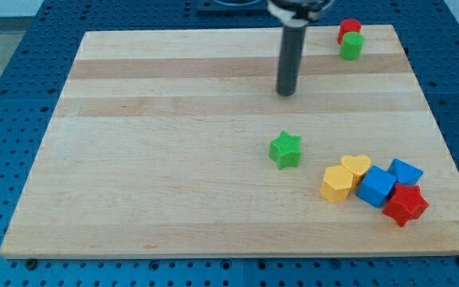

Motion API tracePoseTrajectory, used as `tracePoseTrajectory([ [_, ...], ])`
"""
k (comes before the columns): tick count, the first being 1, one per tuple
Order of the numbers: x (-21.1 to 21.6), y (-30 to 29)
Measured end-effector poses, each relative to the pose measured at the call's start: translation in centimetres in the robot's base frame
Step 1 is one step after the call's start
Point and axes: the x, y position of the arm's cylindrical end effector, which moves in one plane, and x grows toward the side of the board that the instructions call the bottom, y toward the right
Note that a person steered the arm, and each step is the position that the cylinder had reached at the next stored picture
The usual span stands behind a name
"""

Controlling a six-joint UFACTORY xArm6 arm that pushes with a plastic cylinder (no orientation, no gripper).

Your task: Point your arm at the green star

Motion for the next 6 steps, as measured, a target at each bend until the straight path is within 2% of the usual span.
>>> tracePoseTrajectory([
  [2, 5.6, -8.7],
  [3, 10.5, -9.5],
  [4, 13.9, -9.1],
  [6, 14.3, -3.5],
])
